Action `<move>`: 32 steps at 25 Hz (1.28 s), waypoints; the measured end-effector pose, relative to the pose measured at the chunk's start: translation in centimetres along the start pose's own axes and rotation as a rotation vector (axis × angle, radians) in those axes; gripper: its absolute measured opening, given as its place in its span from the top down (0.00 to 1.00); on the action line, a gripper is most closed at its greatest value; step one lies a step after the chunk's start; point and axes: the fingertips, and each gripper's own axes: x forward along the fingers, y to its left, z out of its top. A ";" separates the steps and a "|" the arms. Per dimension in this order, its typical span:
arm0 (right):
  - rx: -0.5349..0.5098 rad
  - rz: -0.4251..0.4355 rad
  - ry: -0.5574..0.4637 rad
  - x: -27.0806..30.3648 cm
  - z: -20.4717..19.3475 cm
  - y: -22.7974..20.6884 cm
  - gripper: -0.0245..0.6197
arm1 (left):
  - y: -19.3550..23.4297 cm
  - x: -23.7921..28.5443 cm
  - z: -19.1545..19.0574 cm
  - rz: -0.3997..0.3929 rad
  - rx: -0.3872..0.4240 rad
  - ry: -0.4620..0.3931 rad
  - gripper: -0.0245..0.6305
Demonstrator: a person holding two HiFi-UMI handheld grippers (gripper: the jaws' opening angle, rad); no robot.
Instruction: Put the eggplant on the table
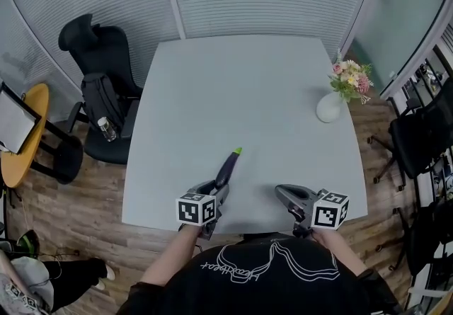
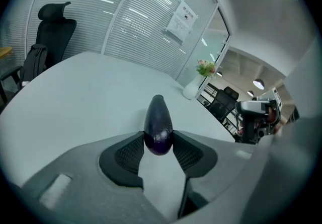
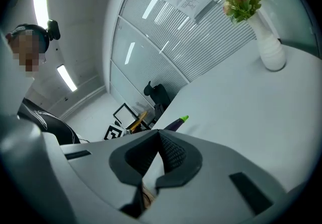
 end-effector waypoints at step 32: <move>0.082 -0.039 -0.019 -0.1 0.0 -2.1 0.95 | 4.2 4.2 -3.3 0.109 0.102 0.101 0.65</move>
